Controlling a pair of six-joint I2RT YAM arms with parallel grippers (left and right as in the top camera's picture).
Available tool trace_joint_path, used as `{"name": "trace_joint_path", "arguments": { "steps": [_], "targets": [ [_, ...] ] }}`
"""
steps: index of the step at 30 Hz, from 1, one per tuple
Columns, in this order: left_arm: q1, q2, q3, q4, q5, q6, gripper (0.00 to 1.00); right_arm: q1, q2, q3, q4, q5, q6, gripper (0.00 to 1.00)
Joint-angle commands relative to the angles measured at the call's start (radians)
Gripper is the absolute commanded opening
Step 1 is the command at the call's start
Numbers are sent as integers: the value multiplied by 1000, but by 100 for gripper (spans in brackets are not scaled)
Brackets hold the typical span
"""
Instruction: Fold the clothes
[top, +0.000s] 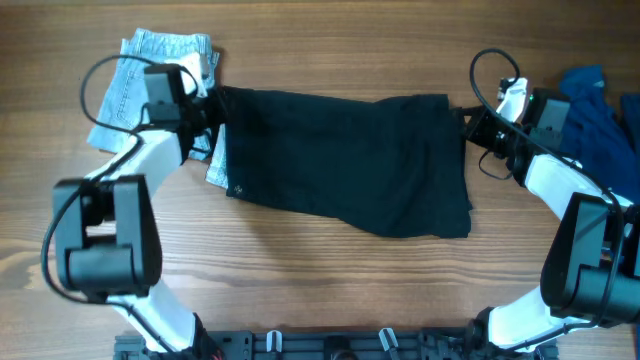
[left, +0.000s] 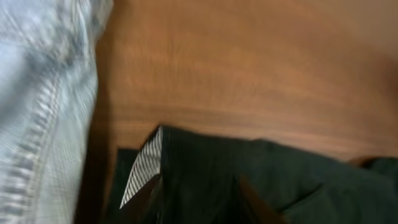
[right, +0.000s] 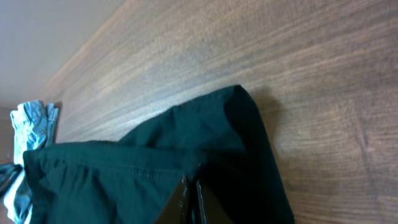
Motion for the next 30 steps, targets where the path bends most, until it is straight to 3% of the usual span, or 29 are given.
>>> {"name": "trace_joint_path", "arguments": {
  "steps": [1, 10, 22, 30],
  "targets": [
    [2, 37, -1, 13, -41, 12, 34, -3, -19, 19, -13, -16, -44, 4],
    [-6, 63, 0, 25, -36, 9, 23, -3, -19, 19, -27, 3, -53, 4],
    [31, 53, 2, 1, -58, 32, 30, -3, -19, 19, -30, 3, -54, 5],
    [-17, 64, 2, 3, 18, 32, 31, -3, -19, 19, -31, 3, -53, 5]
  ]
}}
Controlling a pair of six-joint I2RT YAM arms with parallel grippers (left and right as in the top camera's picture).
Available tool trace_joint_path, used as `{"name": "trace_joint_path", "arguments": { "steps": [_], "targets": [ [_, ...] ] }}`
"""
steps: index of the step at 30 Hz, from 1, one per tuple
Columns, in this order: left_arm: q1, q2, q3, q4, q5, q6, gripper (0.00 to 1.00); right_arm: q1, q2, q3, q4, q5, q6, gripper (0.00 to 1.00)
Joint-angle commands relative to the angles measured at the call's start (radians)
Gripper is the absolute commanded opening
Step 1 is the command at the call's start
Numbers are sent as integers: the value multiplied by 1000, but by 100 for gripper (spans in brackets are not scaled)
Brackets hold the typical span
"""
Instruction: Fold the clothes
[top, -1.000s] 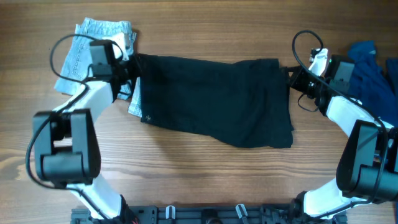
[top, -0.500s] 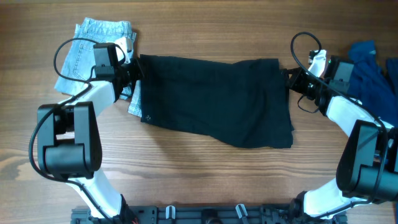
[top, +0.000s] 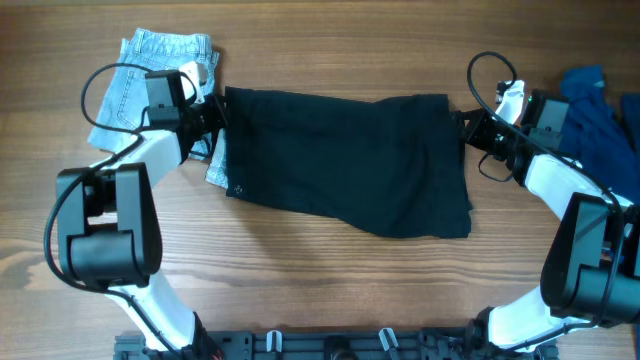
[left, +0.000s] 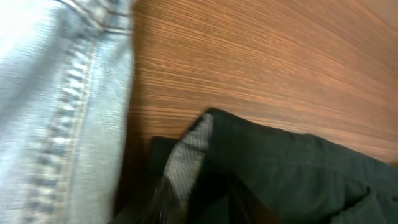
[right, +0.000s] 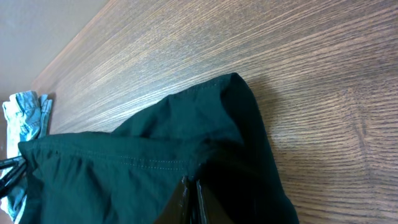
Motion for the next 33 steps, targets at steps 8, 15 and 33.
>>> {"name": "trace_joint_path", "arguments": {
  "steps": [8, 15, 33],
  "targets": [
    [-43, 6, 2, 80, 85, 7, 4, -3, -19, 19, -7, 33, -21, 4],
    [53, -146, 2, 18, 82, -14, 4, -24, -45, 20, 1, 55, -19, 4],
    [-3, -64, 2, -66, 20, 47, 43, -29, -51, 20, 54, 24, -18, 4]
  ]
}}
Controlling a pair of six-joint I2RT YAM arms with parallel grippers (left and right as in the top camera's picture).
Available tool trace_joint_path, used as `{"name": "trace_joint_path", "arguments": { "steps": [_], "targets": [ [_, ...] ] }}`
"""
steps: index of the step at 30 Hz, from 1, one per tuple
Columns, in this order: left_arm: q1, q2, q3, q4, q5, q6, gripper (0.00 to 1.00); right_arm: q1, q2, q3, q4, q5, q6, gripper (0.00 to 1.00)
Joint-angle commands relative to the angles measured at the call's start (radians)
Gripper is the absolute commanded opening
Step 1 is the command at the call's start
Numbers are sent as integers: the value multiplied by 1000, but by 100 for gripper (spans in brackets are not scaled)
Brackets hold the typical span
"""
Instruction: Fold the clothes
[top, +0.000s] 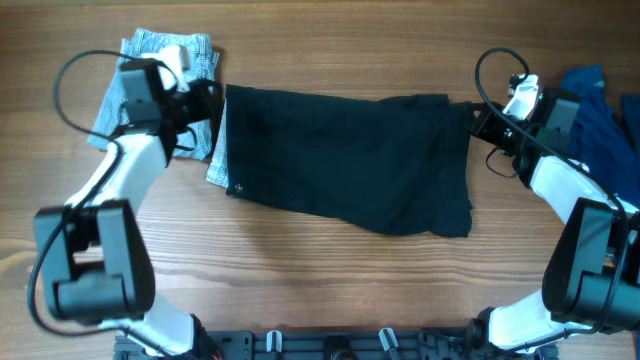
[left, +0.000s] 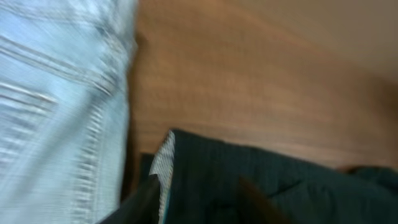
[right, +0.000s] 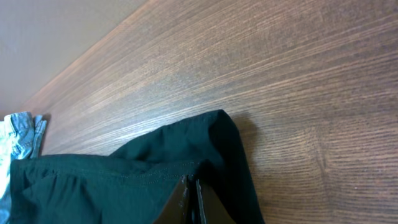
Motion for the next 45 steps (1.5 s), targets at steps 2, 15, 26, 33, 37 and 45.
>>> {"name": "trace_joint_path", "arguments": {
  "steps": [2, 15, 26, 33, 37, 45],
  "targets": [
    [-39, 132, 3, 9, -9, 26, 41, -2, -26, 20, -8, -17, -18, 4],
    [-45, 167, 3, 94, 182, 61, 10, -2, -26, 20, -27, -16, -17, 4],
    [32, 23, 3, 71, 181, 22, 4, -17, -27, 37, -14, 10, -18, 4],
    [82, -116, 2, -38, 79, 34, 4, -27, -27, 64, -3, -61, -18, 4],
    [74, -87, 2, -71, 5, 34, 4, -20, -26, 64, 11, -60, -19, 4],
    [53, 3, 2, -69, -20, 32, 23, 10, -26, 63, -54, 23, -21, 22]
  ]
}}
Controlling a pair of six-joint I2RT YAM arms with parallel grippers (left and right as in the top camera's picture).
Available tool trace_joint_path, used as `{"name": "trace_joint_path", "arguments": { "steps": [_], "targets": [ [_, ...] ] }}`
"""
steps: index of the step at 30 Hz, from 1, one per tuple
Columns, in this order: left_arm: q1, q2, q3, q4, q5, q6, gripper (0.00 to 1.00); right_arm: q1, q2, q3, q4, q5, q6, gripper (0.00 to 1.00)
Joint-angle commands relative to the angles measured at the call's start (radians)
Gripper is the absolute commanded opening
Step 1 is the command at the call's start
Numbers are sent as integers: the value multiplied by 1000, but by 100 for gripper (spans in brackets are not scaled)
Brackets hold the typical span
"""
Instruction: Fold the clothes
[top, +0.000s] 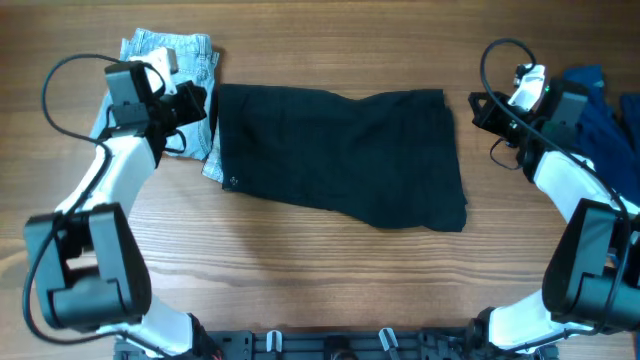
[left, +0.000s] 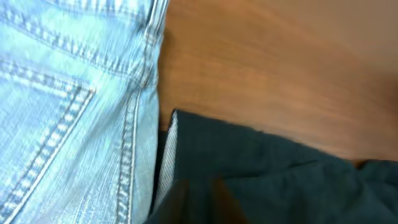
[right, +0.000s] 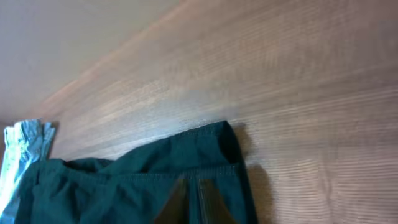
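Black shorts (top: 340, 150) lie spread flat across the middle of the table. My left gripper (top: 197, 103) is at their upper left corner. In the left wrist view its fingertips (left: 199, 190) sit close together on the dark cloth (left: 280, 174), shut on it. My right gripper (top: 478, 106) stands just off the upper right corner. In the right wrist view its fingers (right: 194, 186) are slightly parted over the hem (right: 124, 186), open.
Light blue jeans (top: 160, 50) lie folded at the far left, partly under the shorts' left edge, and fill the left wrist view's left side (left: 62, 112). A dark blue garment (top: 600, 110) is heaped at the right edge.
The shorts have shifted a little to the left with my left gripper, whose fingers now stand closer together. My right gripper's fingers have parted and it now sits clear of the right corner.
At first both grippers were at the shorts' upper corners, the right shut on its corner, the cloth stretched between them. That held through the two later moments with small shifts. Now the right has let go and the shorts lie slightly further left.
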Motion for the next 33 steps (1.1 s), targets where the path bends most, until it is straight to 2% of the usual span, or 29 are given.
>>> {"name": "trace_joint_path", "arguments": {
  "steps": [1, 2, 4, 7, 9, 11, 13, 16, 18, 20, 21, 25, 26, 27, 30, 33],
  "targets": [
    [-7, 24, 3, -43, -19, 5, 27, 7, -24, 16, -94, 31, -16, 27],
    [-7, 15, 3, -80, -5, 6, 33, 7, -24, 16, -160, 46, -15, 35],
    [-7, -1, 3, -159, 29, 6, 35, 7, -24, 16, -268, 79, -15, 56],
    [-8, -18, 3, -312, 50, 6, 39, 7, -24, 16, -431, 129, -15, 62],
    [-8, -16, 3, -427, 49, 6, 41, 7, -24, 16, -504, 125, -14, 63],
    [-8, -14, -1, -478, 49, 27, 43, 7, -24, 16, -562, 126, -13, 63],
    [-11, -14, -1, -531, 49, 41, 39, 8, -24, 15, -615, 121, -12, 59],
    [-24, -14, -1, -590, 49, 78, 38, 19, -24, 11, -668, 125, -15, 44],
    [-32, -15, -1, -602, 49, 77, 38, 34, -24, -8, -679, 136, -10, 43],
    [-36, -15, -1, -607, 47, 78, 42, 48, -24, -35, -667, 199, 41, 52],
    [-37, -15, -1, -608, 37, 78, 42, 53, -24, -48, -656, 224, 54, 52],
    [-39, -14, -1, -621, -28, 78, 40, 81, 14, -126, -557, 272, 101, 25],
    [-40, -13, -2, -626, -47, 78, 38, 82, 29, -138, -540, 286, 117, 12],
    [-41, -13, -4, -630, -62, 78, 33, 81, 43, -144, -534, 313, 127, 4],
    [-41, -13, -20, -635, -114, 78, 19, 64, 56, -143, -544, 449, 178, 4],
    [-41, -13, -45, -635, -139, 78, 14, 11, 53, -128, -565, 545, 194, 4]
  ]
}}
